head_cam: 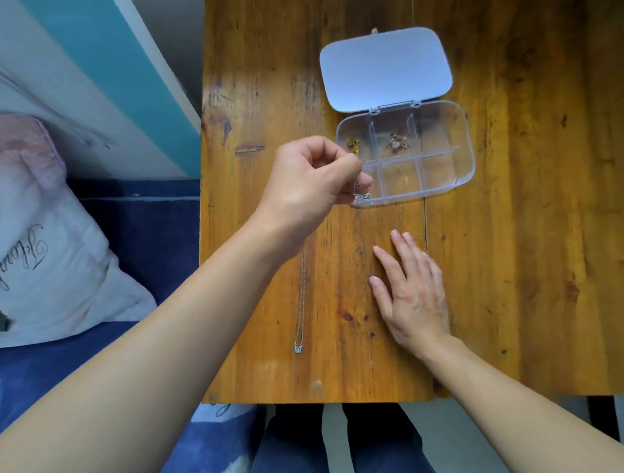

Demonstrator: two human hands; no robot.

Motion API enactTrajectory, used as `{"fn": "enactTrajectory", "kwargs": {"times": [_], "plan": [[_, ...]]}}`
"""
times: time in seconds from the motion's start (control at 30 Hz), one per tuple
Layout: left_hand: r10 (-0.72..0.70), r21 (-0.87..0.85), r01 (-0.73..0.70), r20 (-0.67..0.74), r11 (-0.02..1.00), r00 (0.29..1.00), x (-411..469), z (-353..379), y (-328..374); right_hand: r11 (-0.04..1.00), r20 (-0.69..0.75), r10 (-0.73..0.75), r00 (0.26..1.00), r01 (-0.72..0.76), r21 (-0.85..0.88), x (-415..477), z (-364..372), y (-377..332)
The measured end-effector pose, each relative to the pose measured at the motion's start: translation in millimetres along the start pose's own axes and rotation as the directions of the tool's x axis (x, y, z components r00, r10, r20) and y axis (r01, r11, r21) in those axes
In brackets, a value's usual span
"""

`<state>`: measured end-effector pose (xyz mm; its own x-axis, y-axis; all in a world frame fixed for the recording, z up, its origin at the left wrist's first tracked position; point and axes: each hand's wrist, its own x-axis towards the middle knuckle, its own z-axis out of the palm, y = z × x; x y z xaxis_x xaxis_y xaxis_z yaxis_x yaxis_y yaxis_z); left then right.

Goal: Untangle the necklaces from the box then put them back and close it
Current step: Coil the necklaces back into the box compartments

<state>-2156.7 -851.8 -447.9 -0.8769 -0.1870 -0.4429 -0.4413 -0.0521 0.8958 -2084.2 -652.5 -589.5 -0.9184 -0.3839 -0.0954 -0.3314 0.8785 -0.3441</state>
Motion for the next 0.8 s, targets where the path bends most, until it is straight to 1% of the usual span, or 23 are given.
{"fn": "enactTrajectory", "kwargs": {"times": [0.1,0.17,0.27,0.4,0.5,0.67,0.8], "plan": [[-0.033,-0.103,0.037,0.041,0.994,0.999,15.8,26.0,18.7,0.996,-0.025,0.035,0.999,-0.033,0.083,6.3,-10.8,6.0],[-0.027,-0.110,0.034,0.063,0.993,0.998,27.3,41.3,29.3,0.985,-0.035,0.112,0.993,-0.106,0.137,13.9,-19.7,14.0],[-0.017,-0.080,0.023,0.083,0.997,0.996,42.6,62.9,38.1,0.972,-0.050,0.188,0.981,-0.178,0.150,24.8,-32.0,32.5],[-0.041,-0.016,0.042,0.081,0.999,0.996,57.5,84.4,31.9,0.976,-0.052,0.171,0.984,-0.162,0.143,29.0,-40.8,50.6],[-0.070,0.055,0.067,0.056,0.996,0.996,62.3,91.7,15.2,0.976,-0.061,0.145,0.988,-0.132,0.173,27.8,-40.8,55.8],[-0.100,0.197,0.099,-0.006,0.975,0.995,59.4,90.3,-16.5,0.973,-0.072,0.121,0.990,-0.104,0.207,24.4,-37.2,59.5],[-0.099,0.293,0.105,-0.034,0.950,0.994,56.4,88.0,-26.8,0.971,-0.066,0.108,0.992,-0.091,0.219,22.3,-35.9,60.8]]}}
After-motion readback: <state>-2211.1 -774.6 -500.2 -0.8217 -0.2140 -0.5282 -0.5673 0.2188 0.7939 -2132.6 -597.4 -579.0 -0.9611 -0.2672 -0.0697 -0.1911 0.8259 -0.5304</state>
